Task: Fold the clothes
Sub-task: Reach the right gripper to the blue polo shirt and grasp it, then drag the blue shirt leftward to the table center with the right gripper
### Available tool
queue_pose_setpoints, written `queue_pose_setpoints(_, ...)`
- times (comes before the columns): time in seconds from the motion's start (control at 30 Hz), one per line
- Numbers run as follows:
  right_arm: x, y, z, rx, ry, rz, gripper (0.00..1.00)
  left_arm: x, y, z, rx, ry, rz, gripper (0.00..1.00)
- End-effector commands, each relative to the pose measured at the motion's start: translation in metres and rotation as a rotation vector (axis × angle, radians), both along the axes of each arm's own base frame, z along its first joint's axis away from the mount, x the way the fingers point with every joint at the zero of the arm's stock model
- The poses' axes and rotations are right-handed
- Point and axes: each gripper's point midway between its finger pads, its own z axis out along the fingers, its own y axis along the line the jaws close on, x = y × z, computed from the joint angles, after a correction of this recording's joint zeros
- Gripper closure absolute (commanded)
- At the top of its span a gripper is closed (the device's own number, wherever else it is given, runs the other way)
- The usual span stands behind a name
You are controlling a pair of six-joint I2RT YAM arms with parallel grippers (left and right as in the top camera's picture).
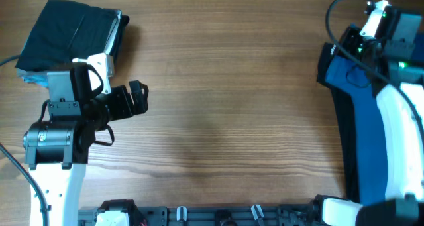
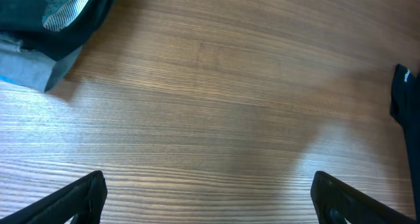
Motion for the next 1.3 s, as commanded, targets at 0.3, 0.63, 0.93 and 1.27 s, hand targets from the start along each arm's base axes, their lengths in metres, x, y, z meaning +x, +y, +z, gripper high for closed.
queue_pose_setpoints(0.3, -0.212, 0.398, 0.01, 0.087, 0.025, 1.261, 0.54, 0.0, 0.018, 0.089, 0.033, -0.322, 0.07, 0.0)
queue_pose_setpoints(0.63, -0.125, 0.247, 0.046, 0.009, -0.018, 0.487, 0.24, 0.014, -0.019, 0.076, -0.031, -0.284, -0.137, 0.03)
queue_pose_setpoints(0.93, -0.106, 0.108, 0.06, 0.189, 0.015, 0.035, 0.26, 0.06, -0.148, -0.065, 0.039, 0.036, -0.652, 0.63)
queue_pose_setpoints(1.27, -0.107, 0.104, 0.012, 0.184, 0.215, 0.02, 0.26, 0.076, -0.256, -0.225, 0.057, 0.149, -0.875, 0.96)
